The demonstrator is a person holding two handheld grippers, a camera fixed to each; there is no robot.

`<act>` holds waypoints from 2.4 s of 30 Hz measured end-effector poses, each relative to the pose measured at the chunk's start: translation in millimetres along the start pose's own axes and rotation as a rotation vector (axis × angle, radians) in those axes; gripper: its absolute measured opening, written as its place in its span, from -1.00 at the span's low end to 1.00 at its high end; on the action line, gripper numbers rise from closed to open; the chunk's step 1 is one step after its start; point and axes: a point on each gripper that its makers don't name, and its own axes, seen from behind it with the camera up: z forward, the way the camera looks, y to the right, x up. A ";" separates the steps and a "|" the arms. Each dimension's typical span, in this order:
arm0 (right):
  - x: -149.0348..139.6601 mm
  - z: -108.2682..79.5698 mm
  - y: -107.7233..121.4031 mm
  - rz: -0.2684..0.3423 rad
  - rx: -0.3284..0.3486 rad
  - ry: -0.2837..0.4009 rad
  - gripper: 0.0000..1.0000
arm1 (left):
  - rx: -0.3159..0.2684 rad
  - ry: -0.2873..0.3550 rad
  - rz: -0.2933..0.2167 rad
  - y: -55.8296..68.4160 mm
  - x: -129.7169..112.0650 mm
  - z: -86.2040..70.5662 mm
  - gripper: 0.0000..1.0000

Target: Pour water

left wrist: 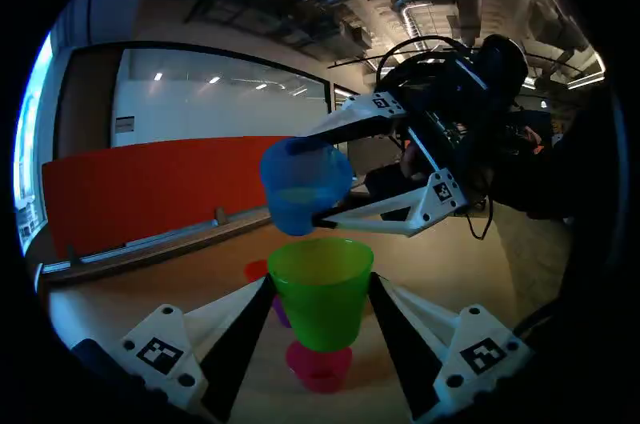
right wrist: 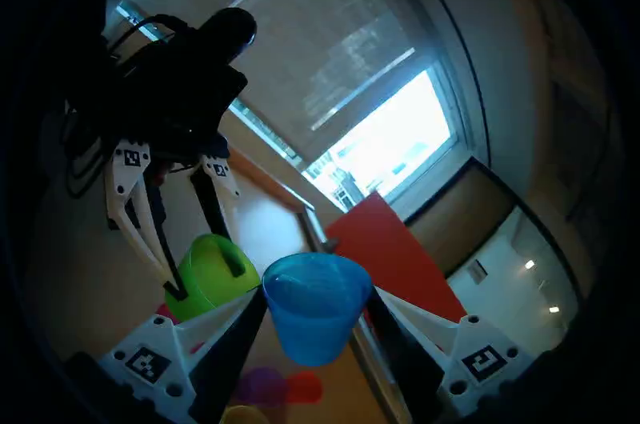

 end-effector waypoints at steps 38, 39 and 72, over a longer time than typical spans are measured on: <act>4.0 5.5 4.9 -0.196 -0.013 -0.013 0.82 | -0.015 0.013 0.005 4.9 3.1 2.9 0.67; 4.6 5.4 5.1 -0.198 -0.013 -0.012 0.82 | -0.015 0.014 0.005 4.8 3.2 2.8 0.67; 6.6 6.9 12.7 -0.265 -0.022 -0.015 0.82 | -0.025 0.026 0.004 9.3 4.6 3.7 0.67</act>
